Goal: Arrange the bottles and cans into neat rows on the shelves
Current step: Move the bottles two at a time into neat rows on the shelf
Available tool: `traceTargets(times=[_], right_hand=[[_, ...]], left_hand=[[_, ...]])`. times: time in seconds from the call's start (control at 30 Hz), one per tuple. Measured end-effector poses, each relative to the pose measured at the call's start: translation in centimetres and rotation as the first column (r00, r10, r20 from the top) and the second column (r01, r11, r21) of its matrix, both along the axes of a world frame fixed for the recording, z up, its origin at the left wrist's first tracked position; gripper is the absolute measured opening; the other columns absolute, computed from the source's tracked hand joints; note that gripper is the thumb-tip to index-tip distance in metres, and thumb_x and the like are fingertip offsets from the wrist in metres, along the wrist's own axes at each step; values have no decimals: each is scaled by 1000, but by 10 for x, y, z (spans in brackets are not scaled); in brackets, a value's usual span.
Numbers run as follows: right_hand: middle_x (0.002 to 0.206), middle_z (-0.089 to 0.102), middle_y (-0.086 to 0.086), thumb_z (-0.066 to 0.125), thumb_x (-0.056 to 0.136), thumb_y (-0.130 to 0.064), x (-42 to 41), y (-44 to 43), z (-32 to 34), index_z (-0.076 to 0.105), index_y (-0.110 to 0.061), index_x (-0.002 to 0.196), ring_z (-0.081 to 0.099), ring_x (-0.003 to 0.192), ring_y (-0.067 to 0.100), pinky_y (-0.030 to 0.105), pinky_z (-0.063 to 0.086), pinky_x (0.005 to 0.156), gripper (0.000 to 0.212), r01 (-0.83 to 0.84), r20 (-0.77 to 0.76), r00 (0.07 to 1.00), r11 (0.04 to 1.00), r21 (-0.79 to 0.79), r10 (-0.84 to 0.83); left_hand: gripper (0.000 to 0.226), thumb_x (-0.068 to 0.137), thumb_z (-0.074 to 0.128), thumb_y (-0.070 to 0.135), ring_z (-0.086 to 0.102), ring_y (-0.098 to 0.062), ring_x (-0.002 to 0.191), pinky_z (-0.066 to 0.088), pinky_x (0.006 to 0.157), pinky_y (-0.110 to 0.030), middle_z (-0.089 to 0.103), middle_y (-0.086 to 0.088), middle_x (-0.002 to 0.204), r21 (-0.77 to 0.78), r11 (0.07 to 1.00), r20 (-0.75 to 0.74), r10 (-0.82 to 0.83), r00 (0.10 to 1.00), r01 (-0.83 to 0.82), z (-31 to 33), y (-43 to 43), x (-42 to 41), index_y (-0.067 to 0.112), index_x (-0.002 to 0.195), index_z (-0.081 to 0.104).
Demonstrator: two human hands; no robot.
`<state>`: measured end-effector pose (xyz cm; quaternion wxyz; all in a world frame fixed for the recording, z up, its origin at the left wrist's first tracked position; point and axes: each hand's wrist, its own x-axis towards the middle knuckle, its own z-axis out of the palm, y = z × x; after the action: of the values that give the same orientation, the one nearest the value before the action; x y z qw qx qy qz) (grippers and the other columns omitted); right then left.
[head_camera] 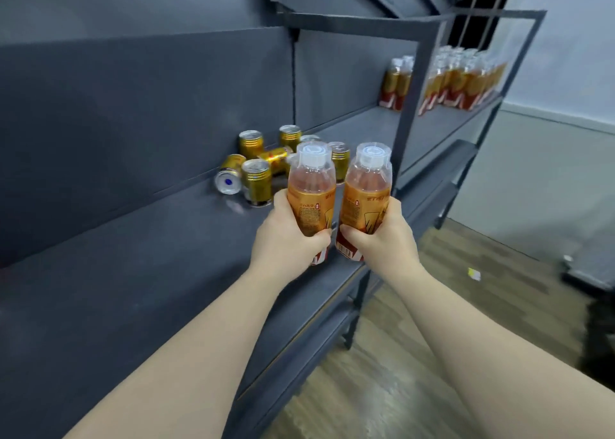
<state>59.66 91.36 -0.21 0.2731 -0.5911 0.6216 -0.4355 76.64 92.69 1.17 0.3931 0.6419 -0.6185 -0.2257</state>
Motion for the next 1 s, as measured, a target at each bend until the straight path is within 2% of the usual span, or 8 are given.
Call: traceTargets(times=[0.13, 0.27, 0.43, 0.53, 0.63, 0.87, 1.0], right_hand=[[100, 62, -13, 80, 75, -41, -66, -4, -5, 43, -31, 116, 62, 93, 14, 39, 54, 79, 56, 86, 3, 996, 996, 34, -86], [101, 62, -15, 81, 75, -38, -126, -6, -10, 44, -32, 116, 62, 95, 15, 38, 54, 80, 55, 137, 23, 990, 990, 39, -138], [98, 58, -17, 79, 77, -33, -191, -8, -12, 40, -37, 112, 58, 93, 12, 33, 47, 79, 52, 220, 16, 975, 974, 47, -221], [99, 59, -19, 80, 77, -32, -223, -15, -14, 45, -35, 113, 59, 92, 9, 31, 47, 77, 51, 269, 30, 962, 962, 48, -270], [103, 61, -15, 80, 76, -32, -251, -24, -17, 46, -30, 120, 60, 95, 7, 29, 47, 73, 55, 318, 40, 946, 946, 59, -321], [106, 61, -11, 80, 76, -35, -310, -75, -21, 42, -31, 121, 60, 97, 13, 41, 55, 85, 59, 421, -5, 907, 904, 67, -422], [104, 61, -14, 81, 76, -35, -336, -113, -15, 42, -31, 119, 60, 98, 13, 41, 54, 87, 58, 471, -5, 882, 880, 66, -472]], left_hand=[[74, 77, 78, 43, 55, -14, 101, 49, 84, -32, 53, 13, 112, 13, 995, -12, -102, 995, 102, -3, -14, -64, 32, 134, 33], [74, 78, 78, 43, 51, -9, 97, 45, 79, -28, 49, 15, 108, 33, 986, -26, -164, 986, 165, -7, -31, -125, 33, 133, 31], [71, 75, 77, 45, 57, -15, 101, 52, 83, -35, 55, 12, 112, 51, 973, -24, -223, 974, 224, -13, -51, -192, 35, 128, 31], [65, 73, 77, 44, 61, -17, 100, 54, 85, -39, 59, 10, 108, 49, 963, -9, -264, 965, 264, -14, -67, -225, 33, 121, 34], [69, 71, 75, 47, 61, -19, 101, 55, 88, -44, 60, 9, 110, 48, 953, -6, -300, 954, 300, -15, -86, -256, 32, 124, 34], [74, 76, 77, 44, 58, -16, 106, 52, 87, -35, 59, 8, 118, 35, 911, -24, -410, 912, 411, -20, -153, -321, 30, 133, 32], [78, 76, 78, 46, 59, -18, 109, 55, 92, -41, 59, 6, 121, 35, 892, -26, -450, 893, 450, -17, -199, -350, 29, 136, 31]])
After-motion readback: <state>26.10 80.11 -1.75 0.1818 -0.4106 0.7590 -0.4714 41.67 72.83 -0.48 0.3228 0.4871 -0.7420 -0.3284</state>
